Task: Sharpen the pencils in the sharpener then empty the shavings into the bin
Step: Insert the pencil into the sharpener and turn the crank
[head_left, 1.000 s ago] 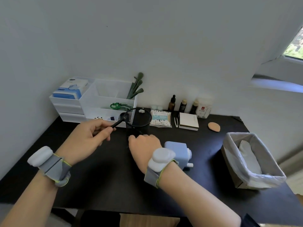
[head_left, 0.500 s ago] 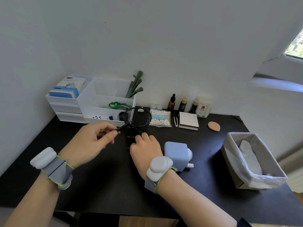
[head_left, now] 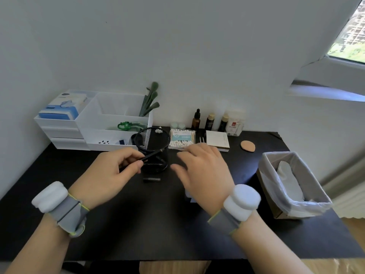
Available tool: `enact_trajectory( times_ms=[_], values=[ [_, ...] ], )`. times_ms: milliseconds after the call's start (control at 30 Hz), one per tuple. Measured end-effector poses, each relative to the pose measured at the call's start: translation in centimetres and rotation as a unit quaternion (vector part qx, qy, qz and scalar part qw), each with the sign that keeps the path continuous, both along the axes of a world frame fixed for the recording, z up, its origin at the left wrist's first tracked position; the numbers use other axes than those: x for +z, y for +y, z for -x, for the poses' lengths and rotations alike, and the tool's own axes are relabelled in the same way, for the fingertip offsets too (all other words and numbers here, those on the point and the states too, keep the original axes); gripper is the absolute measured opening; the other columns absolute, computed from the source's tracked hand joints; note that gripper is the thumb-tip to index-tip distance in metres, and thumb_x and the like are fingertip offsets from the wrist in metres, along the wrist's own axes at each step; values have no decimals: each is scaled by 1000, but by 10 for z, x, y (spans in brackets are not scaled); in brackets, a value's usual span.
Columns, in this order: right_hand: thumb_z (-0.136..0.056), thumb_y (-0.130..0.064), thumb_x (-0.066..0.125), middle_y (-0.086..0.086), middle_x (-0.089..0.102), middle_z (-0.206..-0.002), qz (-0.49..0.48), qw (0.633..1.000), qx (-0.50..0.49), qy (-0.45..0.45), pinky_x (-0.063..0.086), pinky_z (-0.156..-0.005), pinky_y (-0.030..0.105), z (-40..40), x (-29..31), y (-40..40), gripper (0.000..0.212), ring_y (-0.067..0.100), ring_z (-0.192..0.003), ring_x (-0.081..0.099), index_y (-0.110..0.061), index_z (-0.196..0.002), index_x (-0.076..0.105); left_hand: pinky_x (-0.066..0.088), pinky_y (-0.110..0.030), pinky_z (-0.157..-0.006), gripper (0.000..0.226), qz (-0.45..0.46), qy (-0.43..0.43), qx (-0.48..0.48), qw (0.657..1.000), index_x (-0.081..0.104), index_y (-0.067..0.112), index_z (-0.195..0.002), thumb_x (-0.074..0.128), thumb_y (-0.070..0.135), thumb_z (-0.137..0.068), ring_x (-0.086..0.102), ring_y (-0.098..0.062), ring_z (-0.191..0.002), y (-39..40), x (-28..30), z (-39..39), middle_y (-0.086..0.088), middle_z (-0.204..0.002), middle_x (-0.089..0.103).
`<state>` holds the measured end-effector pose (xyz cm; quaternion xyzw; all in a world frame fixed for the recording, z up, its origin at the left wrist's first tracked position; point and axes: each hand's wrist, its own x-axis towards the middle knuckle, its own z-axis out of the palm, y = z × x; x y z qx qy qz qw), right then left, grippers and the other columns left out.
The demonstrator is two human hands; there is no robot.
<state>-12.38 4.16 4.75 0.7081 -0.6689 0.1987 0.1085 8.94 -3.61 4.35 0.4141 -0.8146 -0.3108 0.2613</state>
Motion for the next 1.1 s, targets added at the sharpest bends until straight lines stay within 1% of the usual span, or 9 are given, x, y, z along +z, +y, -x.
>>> enact_trajectory(
  times_ms=[67,167,233,300,433,567,733,933,1100],
  values=[
    [-84,-58,49,-1,67,-102,-18,998,-2,-67,47,-86,40,14,4,6,54,24,-100,60,-18,-116,66,49,-16,-70,16,10,-7,-13,1000,67,34,-98,63,20,-92,65,-3,-79,3,0,4,16,-83,70],
    [-73,-76,53,-6,58,-125,-139,978,1,-157,40,-101,38,36,6,16,92,16,-120,48,-28,-149,31,49,-16,-74,15,16,-21,-33,999,68,33,-98,65,20,-91,66,-3,-83,6,-1,13,18,-85,70],
    [-68,-76,61,-9,49,-136,-206,964,10,-168,36,-107,37,46,6,20,107,14,-127,40,-34,-153,12,49,-16,-76,15,22,-30,-44,998,69,32,-97,66,19,-90,66,-3,-85,7,-4,17,21,-87,69],
    [-67,-72,67,-10,45,-141,-239,958,21,-160,33,-109,36,54,0,23,112,13,-131,37,-35,-153,6,48,-14,-78,14,28,-46,-53,997,69,32,-97,67,20,-89,65,-1,-88,8,-8,21,24,-90,68],
    [-67,-65,73,-12,46,-138,-265,947,32,-177,38,-107,37,62,-16,23,109,12,-129,41,-39,-152,9,47,-12,-79,13,41,-76,-62,994,69,34,-95,69,24,-88,63,3,-90,10,-18,25,20,-84,68],
    [-65,-65,73,-14,47,-136,-258,943,33,-209,40,-107,41,65,-26,21,103,13,-128,43,-40,-149,20,49,-14,-80,10,49,-100,-65,992,69,33,-96,68,28,-88,61,4,-89,12,-27,28,20,-88,67],
    [-67,-62,74,-15,48,-135,-243,945,39,-218,41,-105,38,67,-32,21,89,10,-125,44,-37,-143,36,49,-16,-79,8,59,-110,-72,990,68,33,-96,67,30,-89,61,4,-89,14,-32,29,21,-87,66],
    [-68,-62,74,-17,48,-134,-229,946,47,-226,42,-104,36,67,-34,21,86,7,-123,45,-37,-142,38,47,-14,-78,11,69,-114,-94,987,68,36,-96,69,30,-88,60,2,-90,14,-31,27,21,-88,65],
    [-67,-62,74,-18,49,-131,-225,947,51,-223,44,-102,37,67,-36,21,85,7,-121,46,-38,-141,39,49,-20,-76,11,109,-105,-110,982,69,35,-100,65,35,-90,60,1,-86,13,-33,30,22,-89,62]
  ],
)
